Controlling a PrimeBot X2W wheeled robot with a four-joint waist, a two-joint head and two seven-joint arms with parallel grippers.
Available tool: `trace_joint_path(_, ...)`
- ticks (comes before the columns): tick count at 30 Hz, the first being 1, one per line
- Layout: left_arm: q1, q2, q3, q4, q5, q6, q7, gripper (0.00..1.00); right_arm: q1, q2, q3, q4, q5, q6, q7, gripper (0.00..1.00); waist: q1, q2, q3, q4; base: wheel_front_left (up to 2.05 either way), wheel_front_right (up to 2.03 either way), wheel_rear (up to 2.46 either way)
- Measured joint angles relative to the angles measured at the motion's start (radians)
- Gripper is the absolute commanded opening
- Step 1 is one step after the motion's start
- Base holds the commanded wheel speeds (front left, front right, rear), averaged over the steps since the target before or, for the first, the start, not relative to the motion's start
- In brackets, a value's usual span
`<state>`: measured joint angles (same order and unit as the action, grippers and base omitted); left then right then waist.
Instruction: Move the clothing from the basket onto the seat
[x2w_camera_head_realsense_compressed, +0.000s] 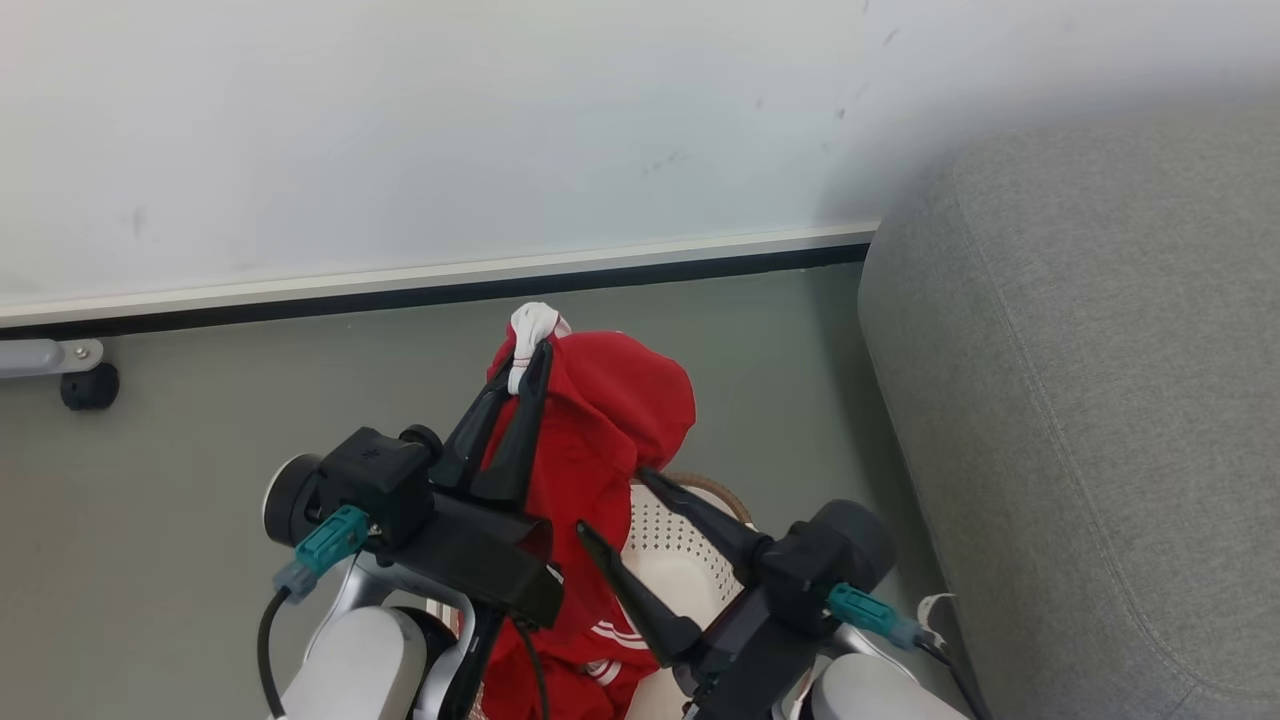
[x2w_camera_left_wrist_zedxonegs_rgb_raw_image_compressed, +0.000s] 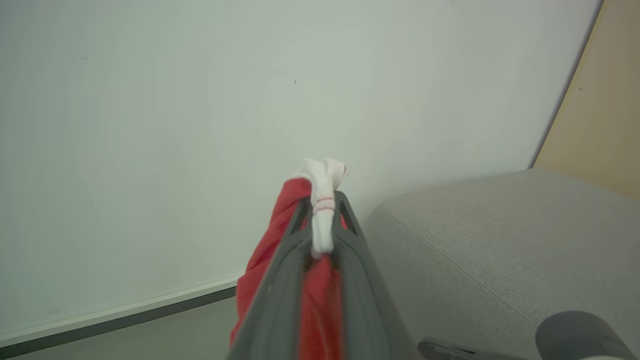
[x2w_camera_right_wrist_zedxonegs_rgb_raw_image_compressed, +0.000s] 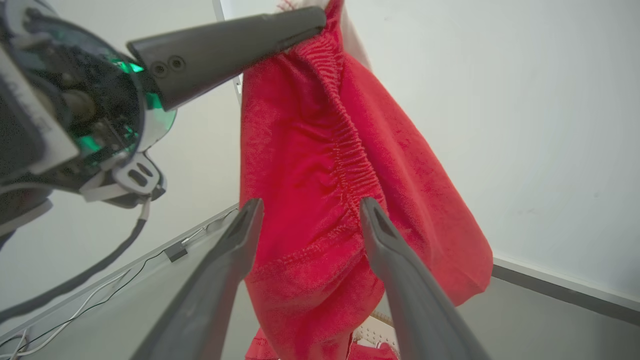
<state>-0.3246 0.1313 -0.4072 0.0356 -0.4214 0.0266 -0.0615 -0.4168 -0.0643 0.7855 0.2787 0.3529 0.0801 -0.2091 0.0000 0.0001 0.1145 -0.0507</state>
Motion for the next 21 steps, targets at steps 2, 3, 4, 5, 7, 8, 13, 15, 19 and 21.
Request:
trace_joint_path(2,-0.001,0.000,-0.001,-0.002,0.000,0.000,0.007,0.00,-0.016,0.000,0.024,0.013,0.000,0.005,0.007,1.00,0.0000,0.0000,0.003,0.002,0.00,0.00,0.00)
trace_joint_path(3,-0.001,0.000,-0.002,-0.004,0.000,0.000,0.007,0.00,-0.025,0.000,0.037,0.018,0.000,0.008,0.007,1.00,0.0000,0.0000,0.004,0.003,0.00,0.00,0.00)
trace_joint_path(4,-0.002,-0.001,-0.004,-0.004,0.000,0.000,0.007,0.00,-0.034,-0.003,0.056,0.016,0.008,0.008,0.007,1.00,0.0000,0.0000,0.005,0.004,0.00,0.00,0.00)
trace_joint_path(5,-0.003,-0.002,-0.007,-0.005,0.000,0.000,0.008,0.00,-0.047,-0.004,0.083,0.013,0.023,0.008,0.007,1.00,0.0000,0.0000,0.007,0.006,0.00,0.00,0.00)
trace_joint_path(7,-0.007,-0.006,-0.014,-0.006,0.000,0.000,0.012,0.00,-0.077,-0.002,0.130,-0.002,0.048,0.001,0.007,1.00,0.0000,0.0000,0.009,0.009,0.00,0.00,0.00)
trace_joint_path(8,-0.010,-0.007,-0.018,-0.007,0.000,0.000,0.017,0.00,-0.093,-0.002,0.149,-0.007,0.057,-0.004,0.007,1.00,0.0000,0.0000,0.010,0.011,0.00,0.00,0.00)
trace_joint_path(13,-0.019,-0.008,-0.024,-0.008,0.000,-0.001,0.022,0.00,-0.167,-0.004,0.210,0.000,0.108,-0.044,0.006,1.00,0.0000,0.0000,0.015,0.021,0.00,0.00,0.00)
trace_joint_path(15,-0.020,-0.009,-0.027,-0.009,0.000,-0.001,0.025,0.00,-0.186,-0.004,0.226,0.013,0.124,-0.056,0.006,1.00,0.0000,0.0000,0.017,0.025,0.00,0.00,0.00)
trace_joint_path(19,-0.021,-0.011,-0.029,-0.010,0.000,-0.001,0.025,0.00,-0.222,-0.004,0.244,0.036,0.161,-0.079,0.005,1.00,0.0000,0.0000,0.021,0.030,0.00,0.00,0.00)
trace_joint_path(21,-0.021,-0.011,-0.029,-0.011,0.000,-0.001,0.025,0.00,-0.237,-0.004,0.253,0.049,0.175,-0.090,0.005,1.00,0.0000,0.0000,0.022,0.032,0.00,0.00,0.00)
